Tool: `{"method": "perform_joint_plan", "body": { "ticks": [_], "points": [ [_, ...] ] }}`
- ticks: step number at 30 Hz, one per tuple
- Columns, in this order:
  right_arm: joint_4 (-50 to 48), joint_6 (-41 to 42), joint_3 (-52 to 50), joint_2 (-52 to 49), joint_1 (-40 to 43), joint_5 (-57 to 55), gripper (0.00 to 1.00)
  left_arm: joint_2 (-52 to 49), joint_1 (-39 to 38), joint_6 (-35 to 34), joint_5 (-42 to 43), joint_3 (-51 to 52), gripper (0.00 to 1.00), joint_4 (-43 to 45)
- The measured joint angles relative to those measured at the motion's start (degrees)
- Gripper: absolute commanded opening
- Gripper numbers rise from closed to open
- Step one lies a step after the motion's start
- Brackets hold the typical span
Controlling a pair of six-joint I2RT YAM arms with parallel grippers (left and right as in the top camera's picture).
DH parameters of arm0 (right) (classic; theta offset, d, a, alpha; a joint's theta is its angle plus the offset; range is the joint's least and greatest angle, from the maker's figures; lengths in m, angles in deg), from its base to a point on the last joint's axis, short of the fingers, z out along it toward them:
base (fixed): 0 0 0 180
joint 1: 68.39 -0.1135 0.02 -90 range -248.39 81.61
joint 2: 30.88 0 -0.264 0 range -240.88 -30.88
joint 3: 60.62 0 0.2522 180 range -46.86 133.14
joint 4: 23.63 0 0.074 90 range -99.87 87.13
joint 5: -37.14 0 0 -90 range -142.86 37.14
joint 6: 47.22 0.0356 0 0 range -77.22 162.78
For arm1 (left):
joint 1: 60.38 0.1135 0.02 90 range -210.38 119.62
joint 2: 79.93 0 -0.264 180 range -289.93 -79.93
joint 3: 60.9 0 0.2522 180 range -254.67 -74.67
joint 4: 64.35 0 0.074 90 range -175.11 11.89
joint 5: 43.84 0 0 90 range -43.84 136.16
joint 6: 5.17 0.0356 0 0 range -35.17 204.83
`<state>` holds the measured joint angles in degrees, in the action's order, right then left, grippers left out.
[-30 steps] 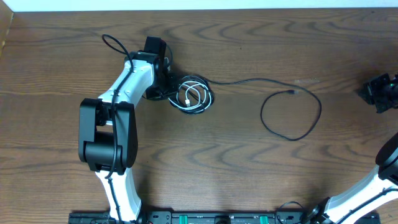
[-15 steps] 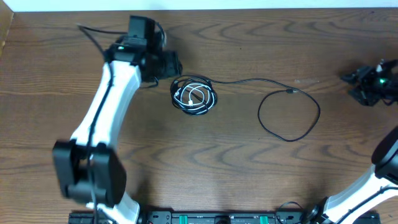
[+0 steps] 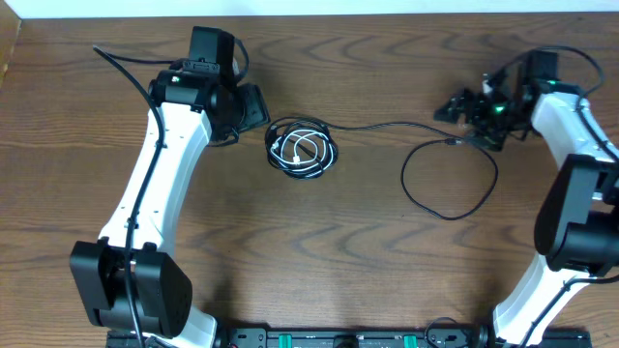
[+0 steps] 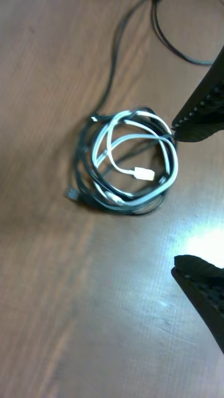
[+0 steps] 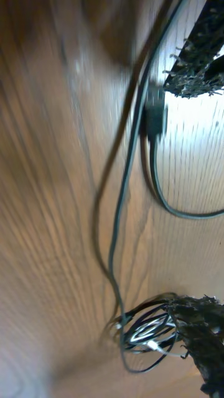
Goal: Untangle cables
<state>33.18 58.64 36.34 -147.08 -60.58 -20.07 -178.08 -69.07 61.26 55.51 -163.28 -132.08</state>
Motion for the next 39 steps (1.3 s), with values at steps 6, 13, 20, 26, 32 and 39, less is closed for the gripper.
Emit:
{"method": "perform_joint_plan", "body": {
  "ticks": [6, 13, 20, 26, 32, 39],
  "points": [
    [-0.02, 0.0, 0.0, 0.0, -4.17, -0.72, 0.99, 0.0, 0.0, -2.1, -0.74, 5.46, 0.5, -2.91],
    [-0.02, -0.02, 0.0, 0.0, -5.01, -1.11, 0.99, -0.02, 0.0, -15.02, 0.66, 17.27, 0.43, 0.33],
    [-0.04, -0.02, 0.0, 0.0, -5.01, -1.27, 0.99, -0.11, -0.96, -18.62, 3.72, 21.42, 0.43, 7.87],
    [-0.02, -0.02, 0.0, 0.0, -5.01, -1.31, 0.99, -0.11, -5.07, -18.71, 3.58, 21.42, 0.39, 11.56],
    [-0.02, 0.0, 0.0, 0.0, -5.01, -1.33, 0.99, -0.11, -9.44, -20.87, 0.48, 21.44, 0.39, 11.93],
    [-0.02, -0.02, 0.0, 0.0, -5.01, -1.36, 0.99, -0.13, -10.29, -23.08, -2.73, 23.23, 0.39, 17.35]
  ]
}}
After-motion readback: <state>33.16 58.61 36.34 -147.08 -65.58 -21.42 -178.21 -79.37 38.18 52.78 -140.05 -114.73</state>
